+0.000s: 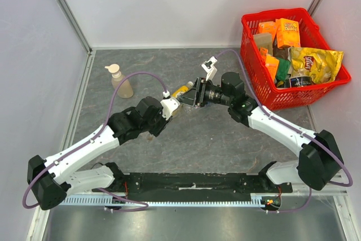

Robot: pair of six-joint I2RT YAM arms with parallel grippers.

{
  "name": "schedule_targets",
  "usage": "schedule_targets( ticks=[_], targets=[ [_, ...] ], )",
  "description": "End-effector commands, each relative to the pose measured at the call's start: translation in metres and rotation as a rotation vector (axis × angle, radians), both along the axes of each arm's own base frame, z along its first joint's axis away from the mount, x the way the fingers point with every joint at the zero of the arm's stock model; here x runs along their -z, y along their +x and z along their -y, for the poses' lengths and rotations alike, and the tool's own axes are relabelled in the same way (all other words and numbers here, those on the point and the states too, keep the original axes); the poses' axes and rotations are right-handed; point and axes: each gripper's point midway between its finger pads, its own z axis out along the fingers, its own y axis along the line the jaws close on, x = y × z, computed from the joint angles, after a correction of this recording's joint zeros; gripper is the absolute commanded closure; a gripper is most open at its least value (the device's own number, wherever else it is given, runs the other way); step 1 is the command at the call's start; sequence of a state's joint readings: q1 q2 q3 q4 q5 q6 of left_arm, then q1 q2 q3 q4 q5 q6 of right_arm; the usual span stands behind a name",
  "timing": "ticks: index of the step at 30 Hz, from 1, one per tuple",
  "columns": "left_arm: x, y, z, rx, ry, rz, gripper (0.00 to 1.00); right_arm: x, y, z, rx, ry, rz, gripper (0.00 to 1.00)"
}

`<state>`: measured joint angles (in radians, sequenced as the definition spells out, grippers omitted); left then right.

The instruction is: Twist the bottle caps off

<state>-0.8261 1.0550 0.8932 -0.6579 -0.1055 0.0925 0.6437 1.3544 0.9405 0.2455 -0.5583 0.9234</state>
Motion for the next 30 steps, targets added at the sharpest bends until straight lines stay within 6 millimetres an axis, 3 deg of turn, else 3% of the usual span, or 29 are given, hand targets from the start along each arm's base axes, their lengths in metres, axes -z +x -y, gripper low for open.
schedule_targets(
  ticks=[1, 5, 9, 14, 24, 30],
  targets=[
    [-0.007, 0.004, 0.002, -0.009, -0.015, 0.014, 0.79, -0.024, 0.001, 0.004, 0.018, 0.033, 0.066, 0.47],
    [-0.005, 0.004, 0.002, -0.009, -0.011, 0.01, 0.79, -0.023, 0.0, 0.004, 0.011, 0.025, 0.066, 0.57],
    [-0.005, 0.004, 0.002, -0.01, -0.009, 0.01, 0.79, -0.022, -0.002, 0.005, 0.005, 0.022, 0.067, 0.81],
    [-0.003, 0.003, 0.003, -0.004, -0.006, -0.002, 0.79, -0.027, -0.004, 0.007, 0.004, 0.03, 0.095, 0.98],
    [-0.01, -0.007, 0.016, 0.069, -0.066, -0.028, 0.79, -0.062, -0.023, 0.011, -0.06, 0.148, 0.248, 1.0],
    [-0.024, -0.03, 0.037, 0.222, -0.177, -0.072, 0.82, -0.085, -0.046, 0.017, -0.129, 0.222, 0.382, 1.0]
  ],
)
